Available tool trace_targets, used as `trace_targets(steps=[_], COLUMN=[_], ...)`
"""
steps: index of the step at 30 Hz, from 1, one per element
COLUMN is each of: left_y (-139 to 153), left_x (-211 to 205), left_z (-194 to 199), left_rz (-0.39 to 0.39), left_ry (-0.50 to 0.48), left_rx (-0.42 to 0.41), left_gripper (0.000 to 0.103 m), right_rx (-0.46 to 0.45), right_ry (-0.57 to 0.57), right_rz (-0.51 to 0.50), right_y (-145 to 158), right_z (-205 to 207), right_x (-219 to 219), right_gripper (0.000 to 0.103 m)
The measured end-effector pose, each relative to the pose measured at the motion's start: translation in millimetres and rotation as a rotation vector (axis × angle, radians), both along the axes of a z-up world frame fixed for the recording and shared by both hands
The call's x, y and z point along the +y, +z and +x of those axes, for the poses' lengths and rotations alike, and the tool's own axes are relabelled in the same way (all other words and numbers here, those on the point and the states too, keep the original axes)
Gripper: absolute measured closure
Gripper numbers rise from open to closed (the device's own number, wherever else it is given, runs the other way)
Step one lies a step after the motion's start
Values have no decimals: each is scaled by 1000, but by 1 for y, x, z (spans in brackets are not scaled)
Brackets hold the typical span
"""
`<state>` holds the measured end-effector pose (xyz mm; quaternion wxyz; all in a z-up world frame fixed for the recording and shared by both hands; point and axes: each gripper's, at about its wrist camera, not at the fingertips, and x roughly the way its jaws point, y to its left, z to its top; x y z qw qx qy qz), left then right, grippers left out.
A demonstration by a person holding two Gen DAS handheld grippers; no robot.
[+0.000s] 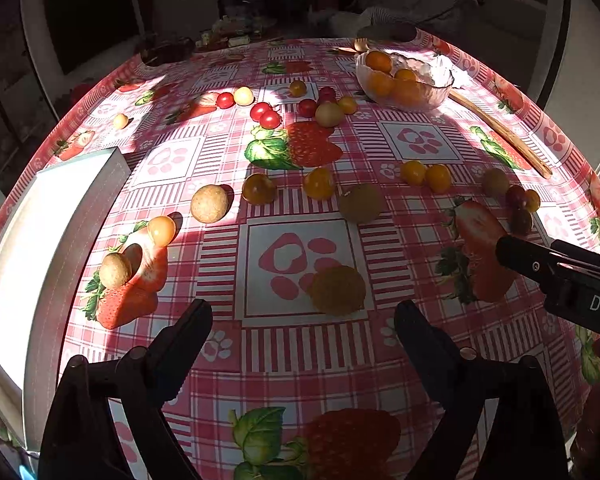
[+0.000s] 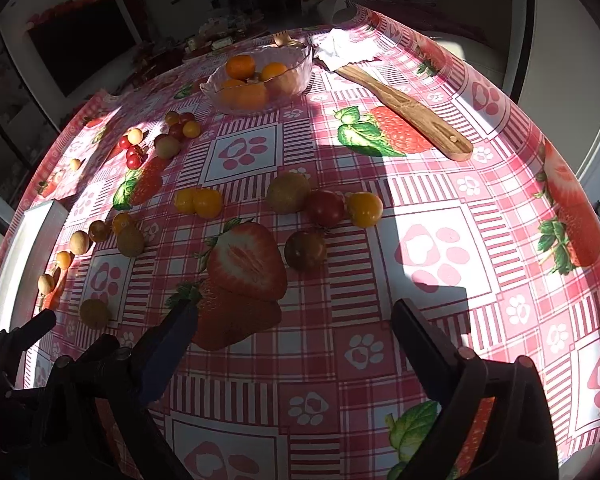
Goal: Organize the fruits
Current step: 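Grasp a brown round fruit with the left gripper while the right grasps a yellow tomato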
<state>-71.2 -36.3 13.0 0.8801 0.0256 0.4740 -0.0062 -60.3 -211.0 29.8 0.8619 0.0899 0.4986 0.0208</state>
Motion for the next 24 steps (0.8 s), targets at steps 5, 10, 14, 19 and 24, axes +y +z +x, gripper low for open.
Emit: trace_targets(steps=[5, 10, 14, 19, 24], left_y=[-3, -2, 0, 1, 3], left_x=[-2, -7, -10, -14, -8], left_z=[8, 19, 31, 38, 28], left_rz=[-16, -29, -37, -52, -90], left_ry=[-2, -23, -30, -68, -71], left_rx=[6, 1, -9, -17, -7], left_gripper=[18, 34, 51, 74, 74], right_rx=[-16, -22, -29, -30, -17], right_ry=[14, 26, 28, 28, 38], right_rz=[-43, -85, -105, -52, 61], right_y=[-1, -1, 0, 1, 1], right_z=[13, 20, 21, 20, 14], right_x=[10, 17, 18, 8, 2], right_gripper=[17, 28, 48, 79, 79])
